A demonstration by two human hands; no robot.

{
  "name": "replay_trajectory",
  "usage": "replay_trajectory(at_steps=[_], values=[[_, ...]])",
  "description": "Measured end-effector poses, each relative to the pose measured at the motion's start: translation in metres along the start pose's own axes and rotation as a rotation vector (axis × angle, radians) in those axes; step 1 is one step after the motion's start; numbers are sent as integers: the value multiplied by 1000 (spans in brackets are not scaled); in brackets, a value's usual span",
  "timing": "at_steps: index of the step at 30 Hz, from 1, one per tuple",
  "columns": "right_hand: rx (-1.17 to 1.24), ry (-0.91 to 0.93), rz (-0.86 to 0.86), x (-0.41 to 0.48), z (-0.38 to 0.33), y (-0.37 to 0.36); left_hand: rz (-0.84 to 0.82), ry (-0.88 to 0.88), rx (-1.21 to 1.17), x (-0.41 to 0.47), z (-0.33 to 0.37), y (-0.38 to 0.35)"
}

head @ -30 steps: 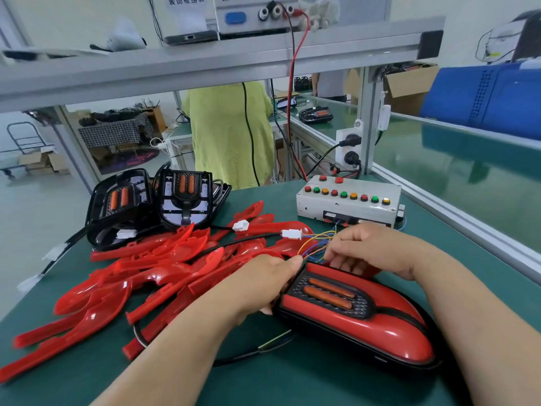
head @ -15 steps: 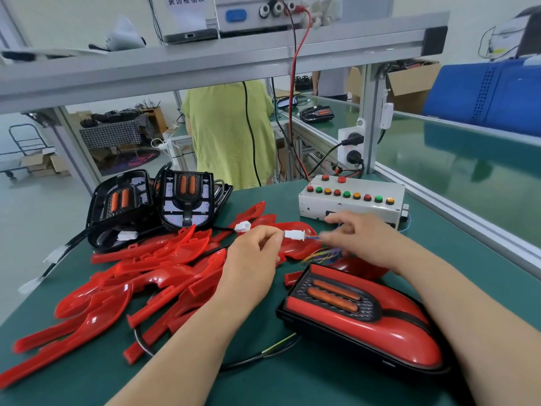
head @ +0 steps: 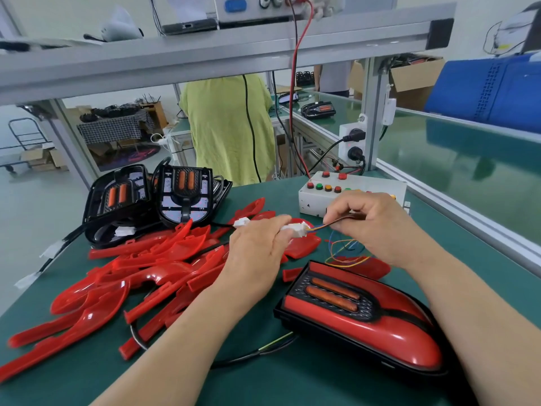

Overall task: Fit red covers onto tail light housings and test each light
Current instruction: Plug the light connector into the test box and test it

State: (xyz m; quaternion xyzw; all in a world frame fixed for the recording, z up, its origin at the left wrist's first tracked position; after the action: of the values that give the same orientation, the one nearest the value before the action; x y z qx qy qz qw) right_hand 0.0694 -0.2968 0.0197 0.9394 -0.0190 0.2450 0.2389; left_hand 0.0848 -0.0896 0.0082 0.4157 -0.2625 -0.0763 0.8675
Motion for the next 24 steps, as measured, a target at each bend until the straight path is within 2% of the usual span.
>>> replay_trajectory(at_steps=[3,7,10,24], values=[[-11,-54,-47,-2,-1,3,-11,-2,-180,-3,-2,0],[32,-125,-261,-6,-5,-1,63,37,-263,-3,-6,-1],[-25,-147,-241,-6,-8,-6,83,35,-260,-4,-5,-2],[81,-137,-148,-8,-8,-7,44,-16,-336,-9,8,-3]])
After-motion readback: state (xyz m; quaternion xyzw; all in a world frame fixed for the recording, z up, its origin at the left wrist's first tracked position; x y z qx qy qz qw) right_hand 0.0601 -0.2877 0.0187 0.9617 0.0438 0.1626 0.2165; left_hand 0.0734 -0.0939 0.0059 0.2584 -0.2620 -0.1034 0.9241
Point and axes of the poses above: each hand's wrist, its own x-axis towards the middle knuckle, its own y-axis out of the back of the hand, z = x × y, the point moved 1 cm from there along x, towards the middle knuckle, and after that the axes turned 2 degrees about x, right-handed, at the moved point
